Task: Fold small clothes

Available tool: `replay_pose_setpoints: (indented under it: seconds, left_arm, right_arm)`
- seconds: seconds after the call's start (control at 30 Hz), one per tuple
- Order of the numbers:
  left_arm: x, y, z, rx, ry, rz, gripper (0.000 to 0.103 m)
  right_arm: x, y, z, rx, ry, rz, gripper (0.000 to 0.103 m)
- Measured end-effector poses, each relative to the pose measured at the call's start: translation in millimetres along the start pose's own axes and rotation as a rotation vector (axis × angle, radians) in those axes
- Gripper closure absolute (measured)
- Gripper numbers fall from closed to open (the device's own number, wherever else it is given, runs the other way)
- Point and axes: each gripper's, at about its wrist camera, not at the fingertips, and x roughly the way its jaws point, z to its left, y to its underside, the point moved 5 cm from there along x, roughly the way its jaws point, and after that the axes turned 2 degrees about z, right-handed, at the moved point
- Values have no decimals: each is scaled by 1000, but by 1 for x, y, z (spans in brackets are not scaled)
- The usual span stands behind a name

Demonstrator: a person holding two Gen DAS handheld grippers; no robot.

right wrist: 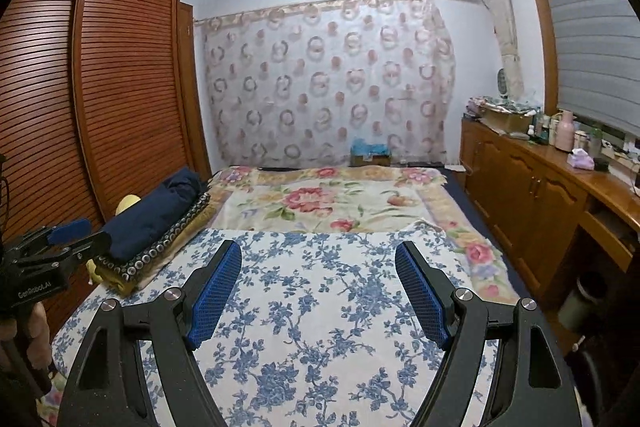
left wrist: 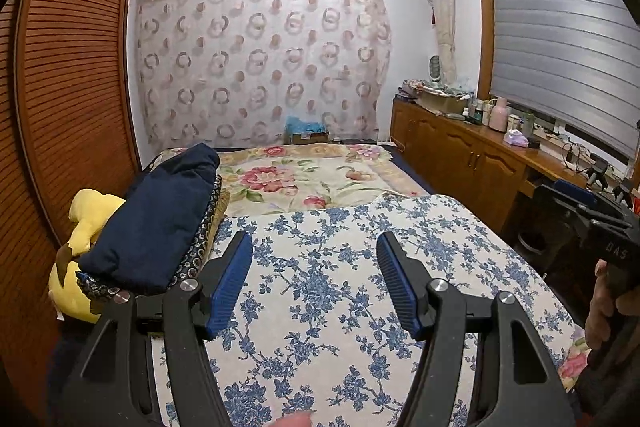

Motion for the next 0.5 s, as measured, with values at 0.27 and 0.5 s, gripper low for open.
replay_pose_setpoints:
  seconds: [0.27, 0.5]
  left_arm:
    - [-2, 0, -1, 1, -9, -4, 37]
    - [-5, -1, 3, -4, -23, -15, 37]
  right_arm:
    - [-3, 3, -1, 1, -3, 8, 22]
    - [-5, -1, -7, 4, -5, 12, 22]
